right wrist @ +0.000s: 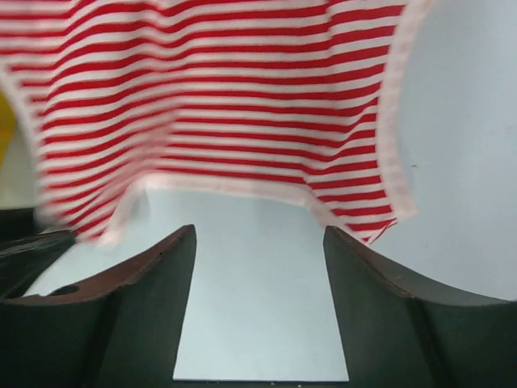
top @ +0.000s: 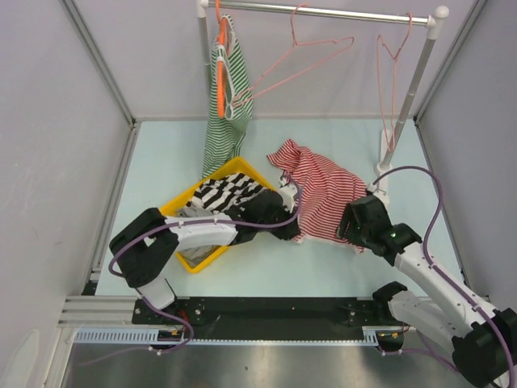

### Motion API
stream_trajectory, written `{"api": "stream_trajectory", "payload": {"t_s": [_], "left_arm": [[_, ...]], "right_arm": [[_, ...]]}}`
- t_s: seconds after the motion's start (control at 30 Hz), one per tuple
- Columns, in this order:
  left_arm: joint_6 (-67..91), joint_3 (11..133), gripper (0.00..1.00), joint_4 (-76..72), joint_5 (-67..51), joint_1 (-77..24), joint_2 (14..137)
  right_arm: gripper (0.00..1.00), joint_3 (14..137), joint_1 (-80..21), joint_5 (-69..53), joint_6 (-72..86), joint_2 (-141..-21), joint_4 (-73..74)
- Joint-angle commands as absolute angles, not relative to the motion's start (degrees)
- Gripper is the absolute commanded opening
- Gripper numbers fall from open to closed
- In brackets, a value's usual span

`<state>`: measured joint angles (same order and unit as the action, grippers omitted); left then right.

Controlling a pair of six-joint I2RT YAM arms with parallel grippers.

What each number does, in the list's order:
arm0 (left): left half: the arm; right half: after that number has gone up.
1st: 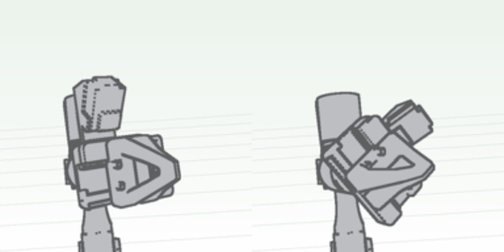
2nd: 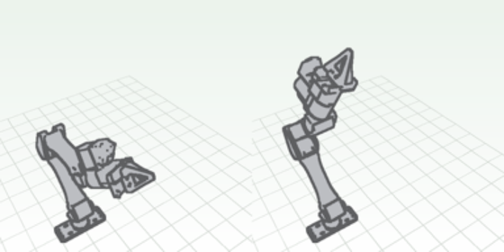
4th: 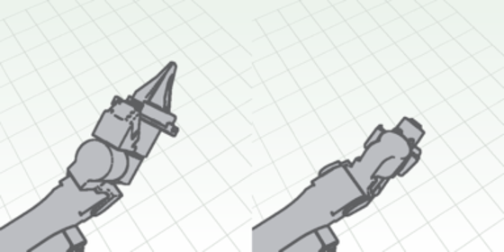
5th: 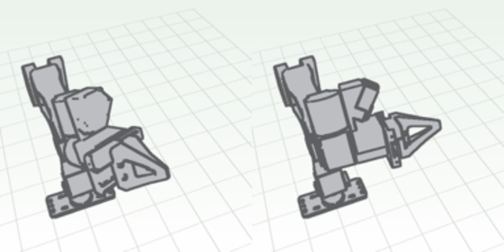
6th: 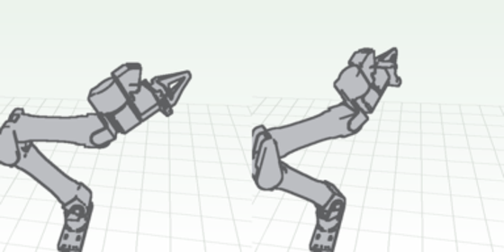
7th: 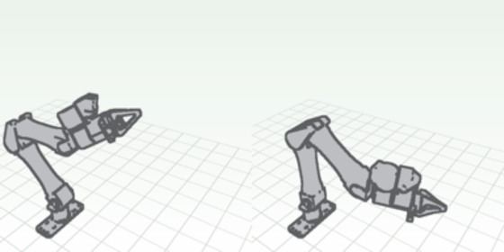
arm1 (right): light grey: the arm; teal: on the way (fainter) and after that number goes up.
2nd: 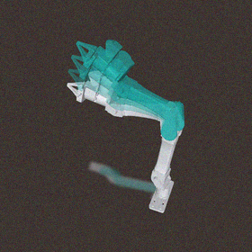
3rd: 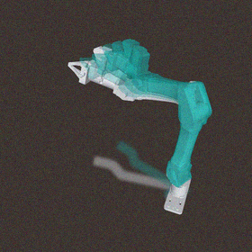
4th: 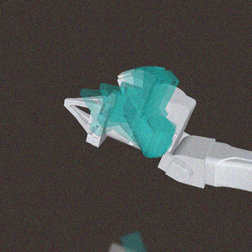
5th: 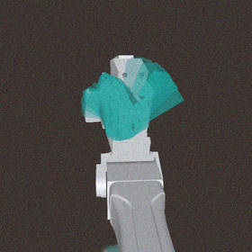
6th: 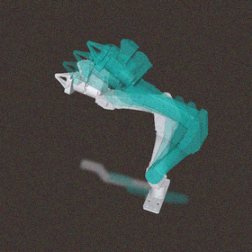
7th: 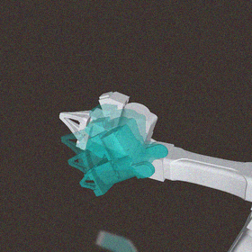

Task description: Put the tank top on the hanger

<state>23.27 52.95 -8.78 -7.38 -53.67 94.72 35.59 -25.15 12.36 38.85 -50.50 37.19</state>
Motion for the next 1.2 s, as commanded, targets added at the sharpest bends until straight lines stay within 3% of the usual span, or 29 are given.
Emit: {"api": "stream_trajectory", "payload": {"t_s": [0.0,0.03,0.1,0.3,0.53,0.7,0.97,1.17], "left_arm": [[23.7,49.9,0.48,-7.4,-10.5,-54.0,93.9],[23.9,49.3,0.70,-7.4,-10.1,-54.0,92.9],[24.2,48.4,0.83,-7.3,-9.7,-54.0,91.4],[24.2,44.5,0.96,-6.3,-6.4,-54.0,82.6],[21.5,41.6,0.99,-2.8,-1.9,-53.9,71.6],[20.1,39.6,0.99,-0.7,-0.1,-51.8,66.0],[22.1,35.2,0.99,-0.8,-0.1,-50.0,59.6],[22.9,33.7,0.99,-0.4,1.8,-49.7,56.1]], "right_arm": [[0.73,39.1,-33.9,17.4,38.4,-45.3,40.0],[0.76,40.1,-35.2,18.2,38.8,-44.1,40.7],[0.78,41.3,-39.2,19.2,39.2,-41.7,43.3],[0.79,49.3,-48.8,24.2,36.4,-36.7,45.2],[0.81,67.7,-52.7,35.3,25.1,-49.6,45.2],[0.88,87.0,-47.2,38.9,12.7,-59.5,45.2],[0.89,108.2,-16.5,18.3,6.9,-70.8,45.3],[0.88,112.2,-6.1,1.3,8.6,-78.0,44.5]]}}
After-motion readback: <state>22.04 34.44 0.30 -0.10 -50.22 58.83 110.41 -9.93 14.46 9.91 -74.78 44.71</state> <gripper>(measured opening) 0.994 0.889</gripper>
